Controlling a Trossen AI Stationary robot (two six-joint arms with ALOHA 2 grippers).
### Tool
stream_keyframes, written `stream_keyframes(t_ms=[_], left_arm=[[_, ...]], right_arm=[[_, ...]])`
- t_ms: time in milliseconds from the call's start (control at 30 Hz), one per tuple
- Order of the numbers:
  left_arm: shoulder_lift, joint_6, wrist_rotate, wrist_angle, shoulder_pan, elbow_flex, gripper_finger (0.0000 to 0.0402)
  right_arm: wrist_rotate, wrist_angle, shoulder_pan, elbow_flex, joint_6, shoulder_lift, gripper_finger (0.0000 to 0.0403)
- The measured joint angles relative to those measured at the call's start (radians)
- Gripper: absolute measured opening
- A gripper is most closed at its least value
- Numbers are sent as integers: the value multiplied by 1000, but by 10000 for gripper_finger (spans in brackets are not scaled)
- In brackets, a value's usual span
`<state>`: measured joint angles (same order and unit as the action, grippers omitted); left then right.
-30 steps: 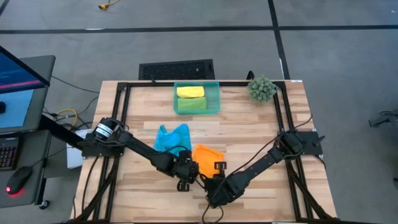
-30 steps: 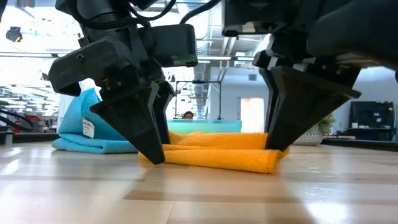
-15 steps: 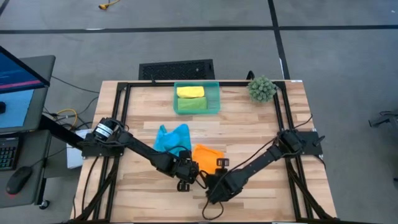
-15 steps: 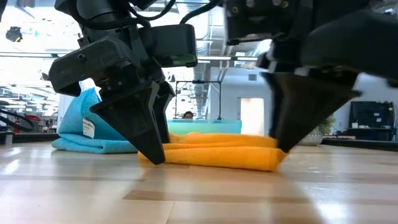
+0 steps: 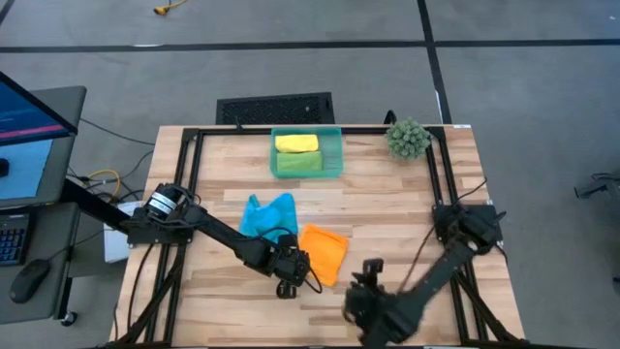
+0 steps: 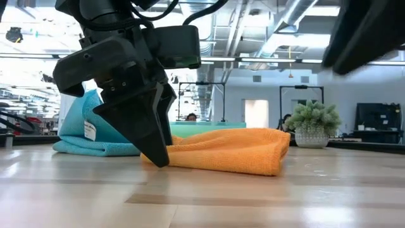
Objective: Roll microfiber towels into tight, uniform cylinder then place into a basket
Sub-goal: Roll the orange microfiber cloth
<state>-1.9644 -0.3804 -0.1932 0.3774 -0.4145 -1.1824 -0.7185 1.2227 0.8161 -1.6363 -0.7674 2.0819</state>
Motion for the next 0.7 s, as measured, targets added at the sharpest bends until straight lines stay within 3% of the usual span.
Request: stream_keyframes(t_ms=[100,167,433,700], left_arm=[[0,-49,-2,-14,1,1,171],[0,-103,-2,-28,3,1,171],[-2,-336,-3,-64,4,1,171],[-2,-366,-2,-64,4,1,171]], right_arm=[[-160,-80,67,14,6,-1,139],[-190,-156,86,44,34,-1,138],[-125,-302,39,116,130,0,151],[-35,-523,-53,171,333,0,191]])
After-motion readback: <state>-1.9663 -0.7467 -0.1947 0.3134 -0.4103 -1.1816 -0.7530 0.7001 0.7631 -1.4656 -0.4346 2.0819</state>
